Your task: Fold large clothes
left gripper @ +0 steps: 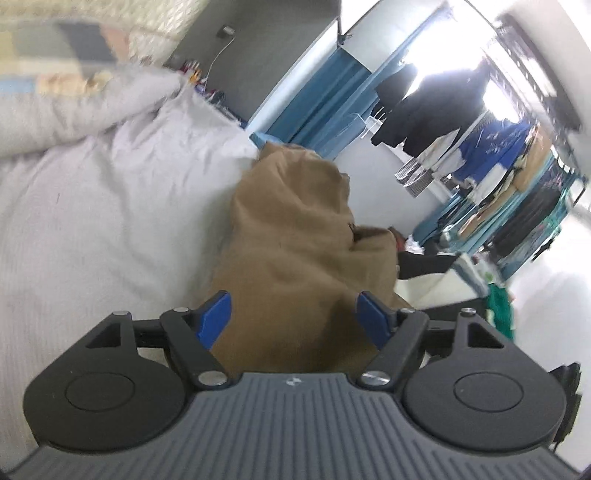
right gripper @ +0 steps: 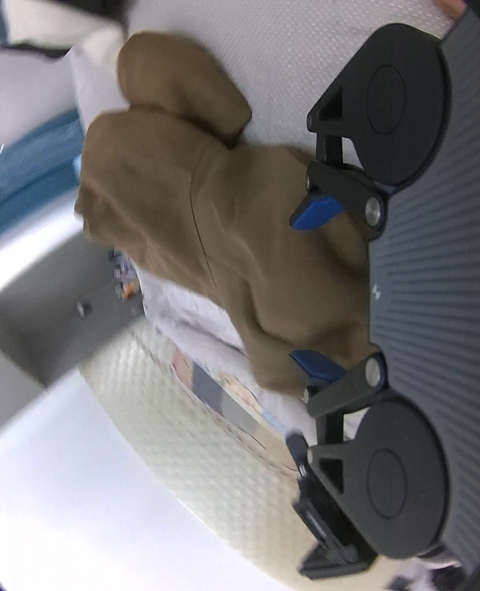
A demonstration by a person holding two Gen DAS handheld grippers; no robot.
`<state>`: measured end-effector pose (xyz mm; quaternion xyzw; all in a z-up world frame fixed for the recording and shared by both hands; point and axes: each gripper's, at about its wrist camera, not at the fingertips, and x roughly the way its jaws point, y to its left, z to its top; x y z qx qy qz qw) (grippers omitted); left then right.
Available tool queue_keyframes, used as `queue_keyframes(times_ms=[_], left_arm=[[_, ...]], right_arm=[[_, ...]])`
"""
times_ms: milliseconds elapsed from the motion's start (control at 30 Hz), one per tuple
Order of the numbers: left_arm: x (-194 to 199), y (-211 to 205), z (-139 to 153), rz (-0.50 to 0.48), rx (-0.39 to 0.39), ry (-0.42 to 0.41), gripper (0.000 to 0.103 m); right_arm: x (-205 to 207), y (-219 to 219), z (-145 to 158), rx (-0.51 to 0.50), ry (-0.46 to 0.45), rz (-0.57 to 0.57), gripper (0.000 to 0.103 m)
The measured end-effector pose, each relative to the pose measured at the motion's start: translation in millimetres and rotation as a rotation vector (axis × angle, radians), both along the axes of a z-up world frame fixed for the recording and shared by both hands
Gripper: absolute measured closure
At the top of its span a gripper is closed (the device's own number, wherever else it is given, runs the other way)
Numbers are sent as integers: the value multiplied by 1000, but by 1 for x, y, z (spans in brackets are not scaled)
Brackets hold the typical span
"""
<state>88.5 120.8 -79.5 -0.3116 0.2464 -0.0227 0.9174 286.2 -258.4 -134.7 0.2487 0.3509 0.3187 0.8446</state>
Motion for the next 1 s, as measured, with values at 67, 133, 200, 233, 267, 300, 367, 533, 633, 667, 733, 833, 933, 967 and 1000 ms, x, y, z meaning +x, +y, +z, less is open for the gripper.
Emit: queue_keyframes(times_ms=[67, 133, 200, 233, 267, 300, 367, 533, 633, 667, 733, 833, 933, 967, 1000], left_arm=[[31, 2, 5, -16, 20, 50, 24], [65, 7, 7, -54, 18, 70, 24], [102, 13, 6, -63, 21, 108, 24], [120, 18, 1, -71, 20, 116, 24], [137, 21, -5, -82, 13, 125, 24], [154, 24, -13, -91, -1, 142, 24], [181, 34, -28, -84, -33, 162, 24], [233, 70, -74, -132, -161, 194, 24], [248, 87, -101, -143, -267, 202, 24], [252, 92, -111, -148, -298, 211, 24], [259, 101, -128, -143, -348, 204, 24], [272, 111, -153, -146, -417, 235, 25], [276, 111, -161, -172, -477, 220, 25], [278, 111, -161, -187, -484, 204, 25], [279, 110, -159, -196, -482, 193, 25]], right_arm=[[25, -3, -3, 34, 47, -38, 28], [44, -2, -5, 31, 53, -61, 28], [63, 0, -7, 42, 50, -81, 28], [71, 2, -10, 41, 58, -89, 28], [81, 5, -15, 32, 70, -96, 28], [90, 7, -19, 13, 76, -104, 28], [105, 12, -28, -32, 73, -126, 28], [140, 8, -62, -31, 142, -187, 26], [154, 8, -78, 41, 188, -204, 17], [159, 8, -83, 64, 199, -208, 16], [168, 9, -91, 106, 229, -211, 15], [180, 10, -102, 140, 258, -191, 15], [182, 11, -101, 184, 249, -159, 15], [179, 8, -101, 211, 239, -148, 15], [177, 5, -99, 249, 228, -134, 15]])
